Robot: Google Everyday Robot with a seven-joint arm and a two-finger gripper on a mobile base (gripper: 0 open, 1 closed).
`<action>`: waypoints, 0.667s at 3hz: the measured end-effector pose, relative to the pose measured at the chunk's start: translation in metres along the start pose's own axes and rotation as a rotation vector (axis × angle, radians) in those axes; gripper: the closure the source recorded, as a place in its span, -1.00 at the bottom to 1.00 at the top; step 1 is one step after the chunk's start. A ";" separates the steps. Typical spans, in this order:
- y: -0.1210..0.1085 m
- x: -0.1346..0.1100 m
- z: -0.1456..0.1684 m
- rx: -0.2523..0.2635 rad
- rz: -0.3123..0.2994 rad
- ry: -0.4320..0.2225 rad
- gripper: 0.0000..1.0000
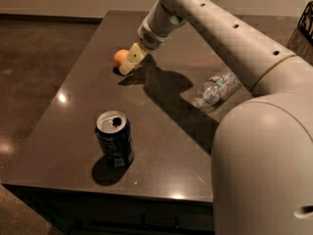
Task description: Move orange near pepsi can
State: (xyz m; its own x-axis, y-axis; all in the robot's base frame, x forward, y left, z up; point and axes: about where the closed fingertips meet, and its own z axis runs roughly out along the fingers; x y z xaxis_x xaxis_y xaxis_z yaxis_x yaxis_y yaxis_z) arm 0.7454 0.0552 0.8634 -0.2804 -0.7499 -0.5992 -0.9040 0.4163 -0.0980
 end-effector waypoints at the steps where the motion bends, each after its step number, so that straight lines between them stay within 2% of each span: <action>1: 0.007 -0.009 0.010 -0.035 -0.035 -0.005 -1.00; 2: 0.008 -0.013 0.019 -0.063 -0.058 0.005 -0.74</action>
Offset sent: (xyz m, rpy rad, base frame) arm 0.0108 0.0278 -0.0065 -0.0184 0.0322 0.1194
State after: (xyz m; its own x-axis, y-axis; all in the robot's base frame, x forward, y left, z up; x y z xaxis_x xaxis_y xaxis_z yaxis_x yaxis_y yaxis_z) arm 0.7476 0.0785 0.8554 -0.2284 -0.7742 -0.5902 -0.9372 0.3390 -0.0819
